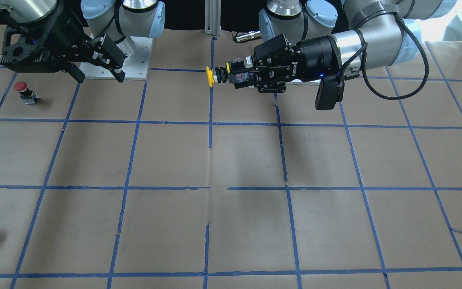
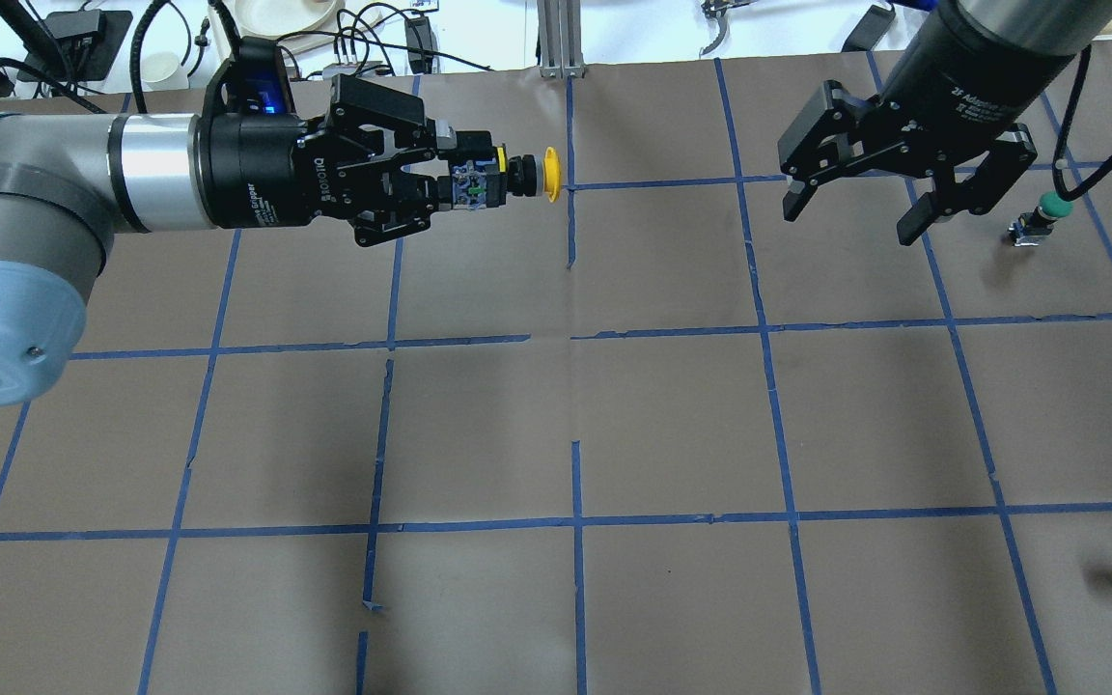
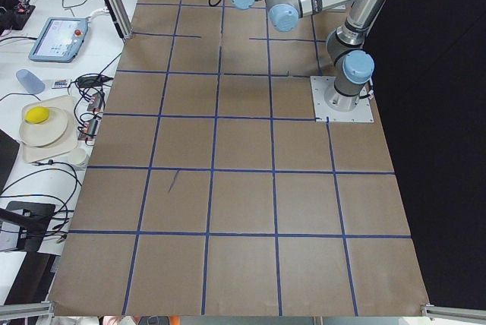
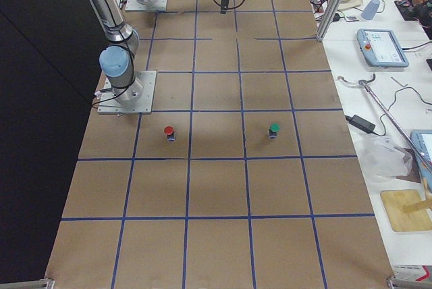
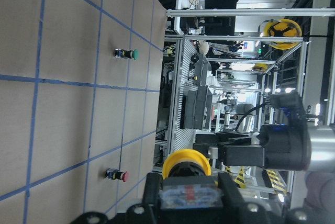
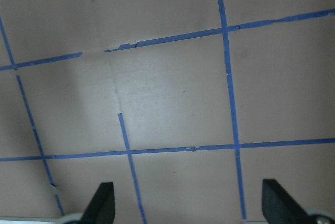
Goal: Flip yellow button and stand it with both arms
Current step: 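Hold the yellow button up with the left gripper while the right gripper approaches its cap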
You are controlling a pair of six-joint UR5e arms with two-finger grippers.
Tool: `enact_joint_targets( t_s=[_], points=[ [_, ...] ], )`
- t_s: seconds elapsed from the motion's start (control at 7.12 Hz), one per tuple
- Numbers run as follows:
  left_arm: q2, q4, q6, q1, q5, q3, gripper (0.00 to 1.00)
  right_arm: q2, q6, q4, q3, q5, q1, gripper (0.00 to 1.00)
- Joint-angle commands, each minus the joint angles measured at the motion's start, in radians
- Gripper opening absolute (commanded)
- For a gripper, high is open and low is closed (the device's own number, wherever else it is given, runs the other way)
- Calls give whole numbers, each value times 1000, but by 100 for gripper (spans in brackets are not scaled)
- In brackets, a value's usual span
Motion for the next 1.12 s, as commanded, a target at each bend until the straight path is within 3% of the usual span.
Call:
enact_joint_targets(
  t_s=[0.0, 0.56, 0.7, 0.98],
  points=[
    [1, -4, -40, -19, -43, 0, 26, 3, 24, 111, 27, 268, -91, 99],
    [-5, 2, -54, -55, -80, 0, 25, -3, 462, 114, 62, 701, -95, 99],
    [-6, 2, -54, -55, -80, 0, 25, -6, 577, 102, 61, 769, -87, 99],
    [-6, 2, -53, -56, -80, 2, 25, -3, 725, -25, 70, 773, 6, 99]
  ],
)
